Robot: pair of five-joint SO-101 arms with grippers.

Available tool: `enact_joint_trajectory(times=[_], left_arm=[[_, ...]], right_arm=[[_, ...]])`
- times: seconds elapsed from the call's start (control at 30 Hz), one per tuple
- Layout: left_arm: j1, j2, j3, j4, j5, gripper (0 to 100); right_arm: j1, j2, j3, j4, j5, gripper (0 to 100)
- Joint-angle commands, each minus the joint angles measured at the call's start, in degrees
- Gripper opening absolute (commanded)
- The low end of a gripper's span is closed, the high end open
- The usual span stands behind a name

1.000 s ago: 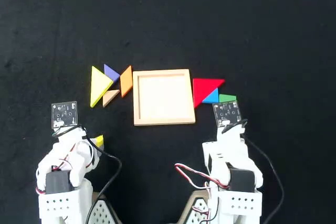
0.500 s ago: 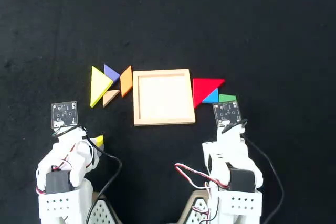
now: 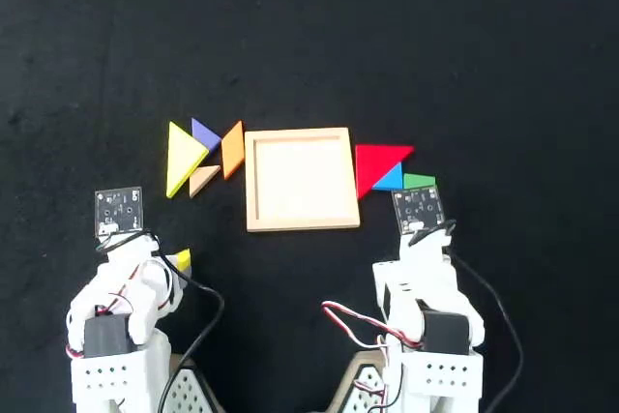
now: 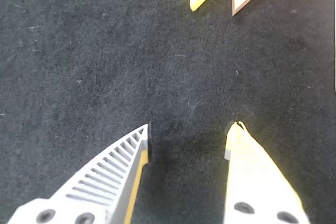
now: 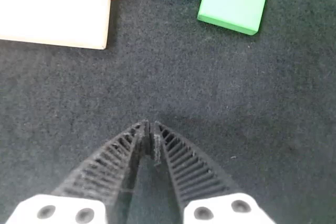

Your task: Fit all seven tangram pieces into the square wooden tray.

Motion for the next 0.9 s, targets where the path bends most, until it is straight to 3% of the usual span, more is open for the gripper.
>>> enact_joint_trajectory(times=[0.0, 0.17, 0.4, 0.67, 0.77, 0.87], left_arm=[[-0.75, -0.35, 1.10, 0.00, 0.26, 24], [-5.14, -0.53, -0.22, -0.79, 0.35, 24], [-7.25, -0.53, -2.95, -8.97, 0.44, 24], [-0.75, -0.18, -5.14, -17.85, -2.37, 24], [3.30, 0.18, -9.63, -18.29, -2.37, 24], [5.58, 3.60, -15.60, -18.46, -2.37, 24]], right_arm=[[0.53, -4.00, 0.13, -0.09, 0.35, 1.1], [0.79, -4.00, 0.13, 0.09, 0.53, 1.1], [0.53, -4.00, 0.13, -0.70, 0.53, 1.1], [0.79, -3.65, 0.13, -14.33, 0.62, 1.1], [0.88, -3.56, 0.13, -13.19, 1.14, 1.1], [0.79, -3.74, 0.13, -10.90, 7.74, 1.1]])
